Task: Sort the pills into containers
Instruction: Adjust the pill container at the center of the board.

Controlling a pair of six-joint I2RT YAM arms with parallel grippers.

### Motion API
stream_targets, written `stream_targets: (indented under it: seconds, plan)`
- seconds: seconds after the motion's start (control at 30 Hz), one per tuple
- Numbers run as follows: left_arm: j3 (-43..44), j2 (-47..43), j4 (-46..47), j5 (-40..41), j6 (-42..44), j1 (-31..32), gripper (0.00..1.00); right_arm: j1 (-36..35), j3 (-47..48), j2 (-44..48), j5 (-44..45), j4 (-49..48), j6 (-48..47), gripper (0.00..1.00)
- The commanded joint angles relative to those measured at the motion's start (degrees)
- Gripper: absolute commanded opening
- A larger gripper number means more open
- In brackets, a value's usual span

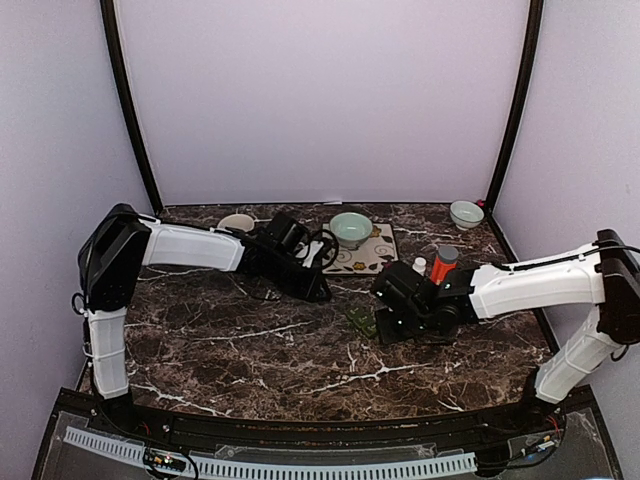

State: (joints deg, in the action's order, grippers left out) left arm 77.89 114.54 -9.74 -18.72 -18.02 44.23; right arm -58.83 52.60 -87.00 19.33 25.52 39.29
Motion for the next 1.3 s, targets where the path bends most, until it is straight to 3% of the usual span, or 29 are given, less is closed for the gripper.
stream_targets:
  seconds: [0.0,0.53,1.27]
  plan:
    - [3.9,2.1,-1.9,-2.0,2.7,-0.1,0.26,-1.9,-2.8,-1.4,-3.1,-5.0,10.4,0.0]
    - [9.6,7.3,-3.8,-2.5,4.4,0.8,0.26,-1.3,-5.3,-7.2,-6.1,-11.1,13.5,0.0]
    - [10.8,9.6,-4.6,-2.7,4.5,2.6,0.26,5.7,-2.9,-10.9,-7.4,-13.9,6.2,0.0]
